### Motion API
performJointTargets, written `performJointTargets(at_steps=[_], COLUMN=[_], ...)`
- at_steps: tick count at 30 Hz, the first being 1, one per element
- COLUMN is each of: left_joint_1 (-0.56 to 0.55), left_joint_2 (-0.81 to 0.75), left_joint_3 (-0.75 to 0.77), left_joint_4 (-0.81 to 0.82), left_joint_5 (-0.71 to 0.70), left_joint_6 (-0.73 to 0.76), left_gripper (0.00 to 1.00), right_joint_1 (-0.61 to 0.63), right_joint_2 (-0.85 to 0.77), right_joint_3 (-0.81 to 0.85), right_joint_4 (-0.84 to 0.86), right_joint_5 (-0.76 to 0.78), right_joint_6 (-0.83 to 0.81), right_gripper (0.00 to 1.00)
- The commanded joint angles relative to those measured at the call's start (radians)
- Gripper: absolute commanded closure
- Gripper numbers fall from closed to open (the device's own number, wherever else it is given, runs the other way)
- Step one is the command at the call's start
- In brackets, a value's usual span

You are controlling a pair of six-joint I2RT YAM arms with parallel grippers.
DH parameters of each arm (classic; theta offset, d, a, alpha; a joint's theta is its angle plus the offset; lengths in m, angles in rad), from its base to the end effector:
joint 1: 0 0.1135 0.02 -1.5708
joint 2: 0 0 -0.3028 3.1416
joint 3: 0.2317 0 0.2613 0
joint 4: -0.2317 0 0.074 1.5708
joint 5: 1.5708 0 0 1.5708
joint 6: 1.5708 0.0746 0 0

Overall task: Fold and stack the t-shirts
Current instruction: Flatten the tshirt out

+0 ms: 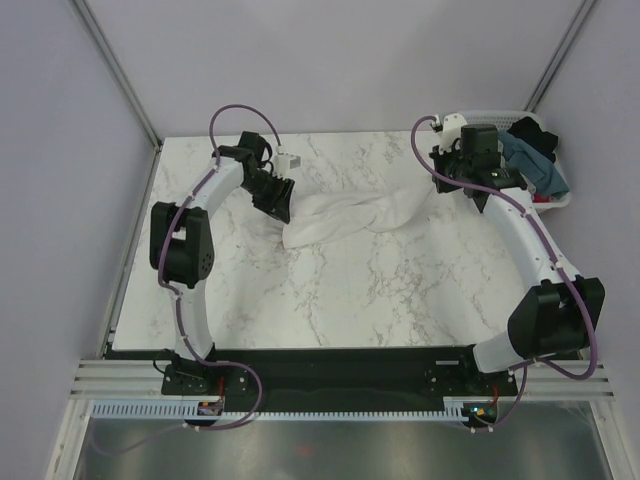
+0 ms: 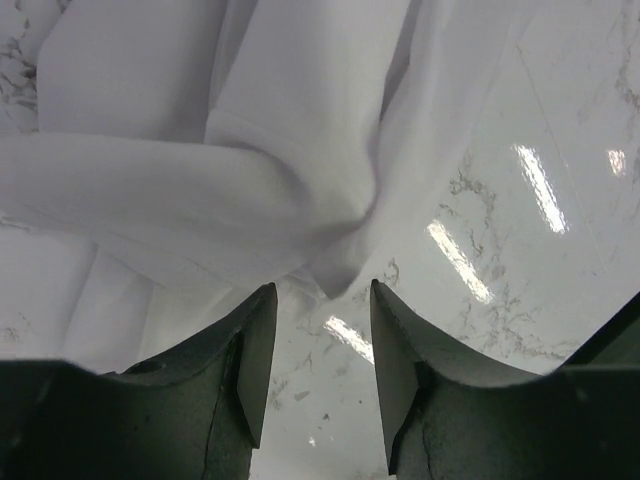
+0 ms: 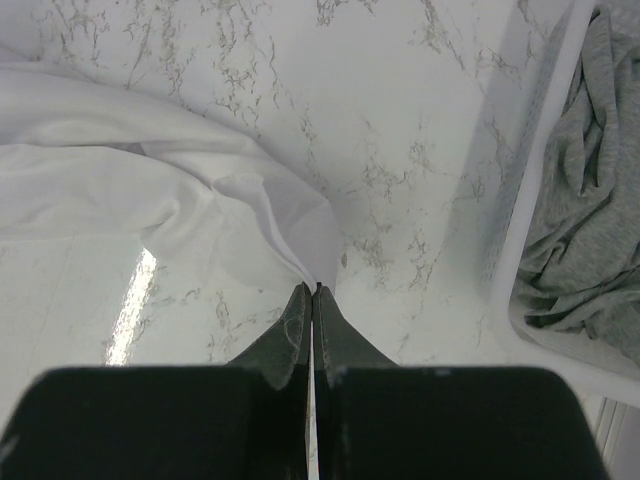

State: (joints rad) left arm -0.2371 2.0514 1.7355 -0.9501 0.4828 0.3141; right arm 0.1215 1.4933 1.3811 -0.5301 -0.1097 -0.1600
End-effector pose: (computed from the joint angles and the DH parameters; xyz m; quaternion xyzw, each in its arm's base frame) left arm 0.4413 -0.1423 0.2264 0.2961 0.9137 -0.2304 0.1564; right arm 0.3709 0.0535 0.3578 -0.1495 0.8805 0.0404 0.4479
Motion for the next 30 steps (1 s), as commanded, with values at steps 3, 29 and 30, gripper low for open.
performJointTargets(at_steps=[3, 29, 30], left_joint_1=[0.002, 0.068, 0.07], left_joint_2=[0.081, -0.276, -0.287], left_joint_3=[0.09, 0.409, 0.417], left_joint_4=[0.043, -0.036, -0.033], left_joint_5=[-0.001, -0.084, -0.093], left_joint_6=[0.01, 0.085, 0.089], left_gripper=[0.51, 0.97, 0.97], right_joint_1=[-0.002, -0.022, -0.034], right_joint_2=[0.001, 0.042, 0.035], right_joint_3=[0.012, 0.183, 0.193], right_joint_4=[0.033, 0.084, 0.088], right_joint_5=[-0.007, 0.132, 0.137], right_joint_6=[0.007, -0.016, -0.012], right_gripper=[1.0, 1.0, 1.0])
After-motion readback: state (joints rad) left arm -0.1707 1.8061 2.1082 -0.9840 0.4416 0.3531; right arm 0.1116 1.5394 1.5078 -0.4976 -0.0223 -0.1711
